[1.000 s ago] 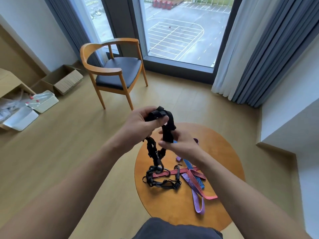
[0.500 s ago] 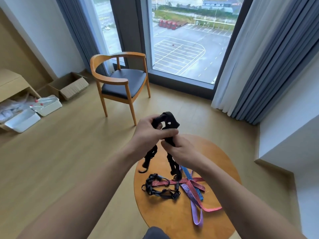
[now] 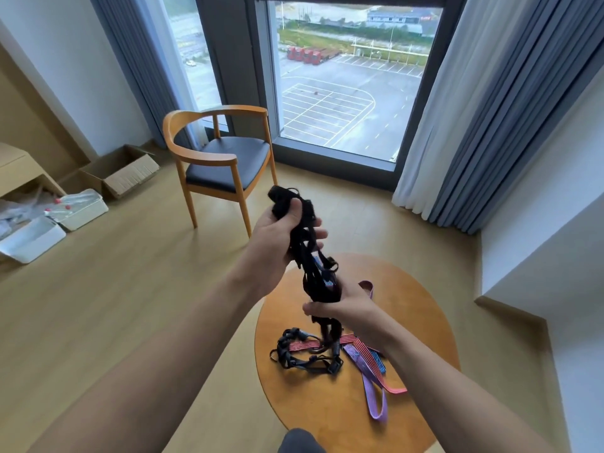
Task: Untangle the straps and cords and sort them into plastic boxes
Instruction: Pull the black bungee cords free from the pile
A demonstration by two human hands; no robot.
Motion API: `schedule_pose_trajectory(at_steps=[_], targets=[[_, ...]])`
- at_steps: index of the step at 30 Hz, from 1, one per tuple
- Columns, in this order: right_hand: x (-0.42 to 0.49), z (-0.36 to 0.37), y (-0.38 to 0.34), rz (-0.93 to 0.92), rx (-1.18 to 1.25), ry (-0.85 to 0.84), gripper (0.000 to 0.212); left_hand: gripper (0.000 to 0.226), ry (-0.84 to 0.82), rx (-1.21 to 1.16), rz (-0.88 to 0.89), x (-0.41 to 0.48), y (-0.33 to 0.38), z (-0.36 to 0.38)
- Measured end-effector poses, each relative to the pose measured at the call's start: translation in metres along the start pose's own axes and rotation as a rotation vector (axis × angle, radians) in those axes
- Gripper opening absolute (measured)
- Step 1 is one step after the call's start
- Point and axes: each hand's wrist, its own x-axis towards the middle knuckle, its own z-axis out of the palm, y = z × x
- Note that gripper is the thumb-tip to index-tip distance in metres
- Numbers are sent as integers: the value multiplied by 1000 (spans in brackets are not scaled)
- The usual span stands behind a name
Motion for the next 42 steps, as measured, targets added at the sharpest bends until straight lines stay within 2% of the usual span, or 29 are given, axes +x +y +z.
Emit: schedule_pose_trajectory(at_steps=[4,7,8,10,11,13,16,17,19,20,23,25,27,29,31,33,35,37,40,42], targets=[[-12,4,13,101,-12,-85,17,32,216,-166,-61,7,-5,-33],[-12,4,14,168,-147,-41,10,37,343,-11,-215,8,-13,-60],[-10,2,13,164,-228,1,10,47,359,119,-284,5,-21,-70],[-3,-2,6,141,-441,47,10,91,382,412,-392,-5,-33,-87],[-1,-2,2,134,-548,41,8,114,344,521,-388,-11,-38,-93],[4,0,-3,131,-705,-6,4,131,102,706,-302,-19,-50,-98],[6,10,-12,148,-769,-111,11,131,-382,909,-206,-24,-71,-93],[5,13,-15,146,-727,-149,12,132,-472,929,-183,-25,-78,-90],[3,15,-22,143,-623,-213,12,122,-500,898,-145,-26,-92,-84],[1,15,-23,149,-581,-230,12,110,-474,861,-138,-27,-97,-82],[-3,5,-22,181,-465,-226,21,51,-391,792,-131,-29,-107,-79],[-3,-3,-15,197,-368,-129,27,28,-337,730,-190,-29,-111,-85],[-2,-6,-4,212,-245,21,34,24,-290,547,-291,-32,-114,-92],[1,1,9,198,-72,139,37,35,-199,278,-394,-36,-119,-95],[6,15,23,161,56,253,30,53,-102,47,-463,-39,-128,-93],[12,34,37,131,74,324,18,63,-40,-131,-496,-40,-140,-92],[15,54,54,129,-52,340,21,69,16,-283,-528,-42,-146,-93],[16,71,73,139,-278,306,27,69,109,-330,-568,-44,-151,-92],[16,82,101,151,-412,113,27,32,325,-191,-623,-49,-167,-94],[18,78,118,175,-452,55,26,24,487,-138,-666,-53,-179,-103]])
